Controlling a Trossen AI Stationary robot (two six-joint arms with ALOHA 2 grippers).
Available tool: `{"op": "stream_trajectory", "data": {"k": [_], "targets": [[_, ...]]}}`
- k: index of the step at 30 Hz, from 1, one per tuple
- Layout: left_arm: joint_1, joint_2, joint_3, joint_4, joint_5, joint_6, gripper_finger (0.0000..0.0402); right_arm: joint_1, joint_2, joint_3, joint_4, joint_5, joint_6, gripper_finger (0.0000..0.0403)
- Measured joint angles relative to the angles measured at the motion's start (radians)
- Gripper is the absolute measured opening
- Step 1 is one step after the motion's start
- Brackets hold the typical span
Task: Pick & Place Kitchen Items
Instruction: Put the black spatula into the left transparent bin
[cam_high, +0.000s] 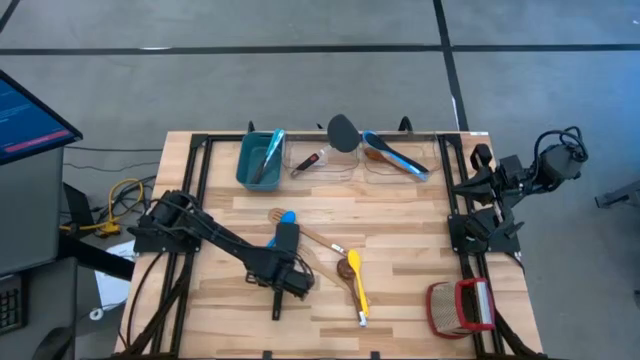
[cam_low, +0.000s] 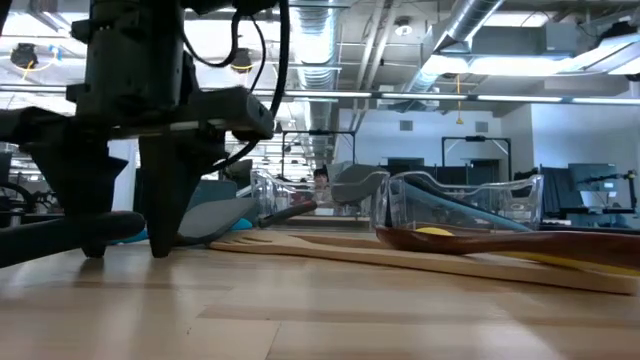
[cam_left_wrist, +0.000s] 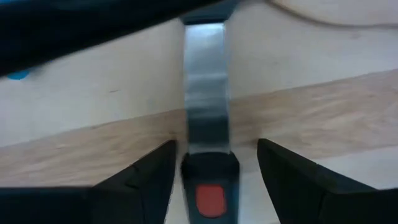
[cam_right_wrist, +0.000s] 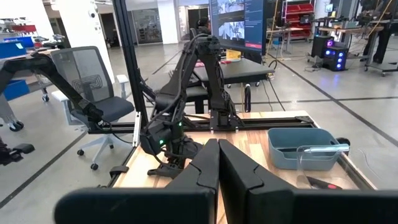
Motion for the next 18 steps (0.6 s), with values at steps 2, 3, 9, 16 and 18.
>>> {"op": "stream_trajectory", "data": {"k": [2,3,9,16,18], "targets": [[0.000,-0.003,-0.015,0.013,0.001,0.000,0.0214,0.000,0.000,0.000,0.000,0.000,0.000,0.0000],[0.000,-0.004,-0.020,0.017,0.001,0.000,0.0214,0.000,0.000,0.000,0.000,0.000,0.000,0.0000],[0.000,-0.007,-0.044,0.031,0.001,0.001,0.0206,0.000,0.000,0.000,0.000,0.000,0.010,0.0000],[-0.001,-0.005,-0.047,0.032,-0.002,0.001,0.0161,0.000,0.000,0.000,-0.004,0.000,0.010,0.0000],[-0.001,-0.004,-0.047,0.032,-0.002,0.001,0.0143,0.000,0.000,0.000,-0.008,0.000,0.009,0.0000]]}}
